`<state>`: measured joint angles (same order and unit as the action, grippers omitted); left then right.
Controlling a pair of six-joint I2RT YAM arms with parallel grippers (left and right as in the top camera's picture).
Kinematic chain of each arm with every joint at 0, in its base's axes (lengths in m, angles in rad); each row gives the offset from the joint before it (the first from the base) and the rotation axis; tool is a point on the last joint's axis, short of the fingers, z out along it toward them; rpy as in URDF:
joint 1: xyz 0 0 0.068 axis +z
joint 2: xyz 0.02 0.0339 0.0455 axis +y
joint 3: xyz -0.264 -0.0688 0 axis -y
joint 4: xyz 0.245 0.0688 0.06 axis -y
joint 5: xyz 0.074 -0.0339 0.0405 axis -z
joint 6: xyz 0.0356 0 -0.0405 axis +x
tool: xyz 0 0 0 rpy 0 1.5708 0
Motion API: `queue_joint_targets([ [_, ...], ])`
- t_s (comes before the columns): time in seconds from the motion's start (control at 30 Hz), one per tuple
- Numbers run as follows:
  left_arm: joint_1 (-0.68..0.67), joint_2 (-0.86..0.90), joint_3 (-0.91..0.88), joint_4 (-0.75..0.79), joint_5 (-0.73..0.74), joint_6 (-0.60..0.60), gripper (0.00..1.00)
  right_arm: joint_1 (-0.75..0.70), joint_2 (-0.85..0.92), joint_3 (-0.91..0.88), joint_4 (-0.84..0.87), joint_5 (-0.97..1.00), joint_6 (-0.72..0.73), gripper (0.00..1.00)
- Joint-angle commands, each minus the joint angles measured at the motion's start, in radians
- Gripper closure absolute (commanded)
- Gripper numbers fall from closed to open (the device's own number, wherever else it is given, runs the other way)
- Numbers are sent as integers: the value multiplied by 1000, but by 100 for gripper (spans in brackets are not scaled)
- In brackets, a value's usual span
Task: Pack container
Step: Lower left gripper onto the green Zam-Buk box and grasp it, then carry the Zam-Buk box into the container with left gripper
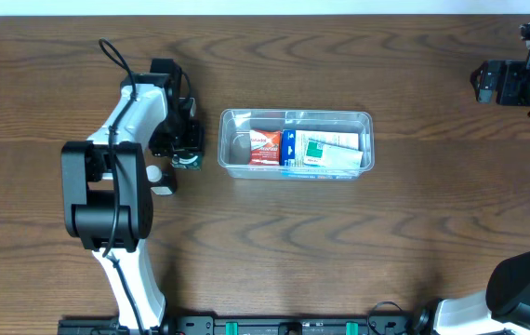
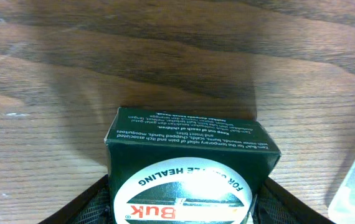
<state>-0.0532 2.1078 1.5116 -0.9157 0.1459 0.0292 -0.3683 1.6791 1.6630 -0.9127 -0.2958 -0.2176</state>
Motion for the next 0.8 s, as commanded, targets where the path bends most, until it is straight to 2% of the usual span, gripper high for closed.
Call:
queue_joint_targets([
  [0.0,-10,3,-18,-10,0,-31,39,-5,-2,9,0,-7,11,1],
  [0.77,-27,-70,405,-371,0,-31,40,-5,-2,9,0,-7,11,1],
])
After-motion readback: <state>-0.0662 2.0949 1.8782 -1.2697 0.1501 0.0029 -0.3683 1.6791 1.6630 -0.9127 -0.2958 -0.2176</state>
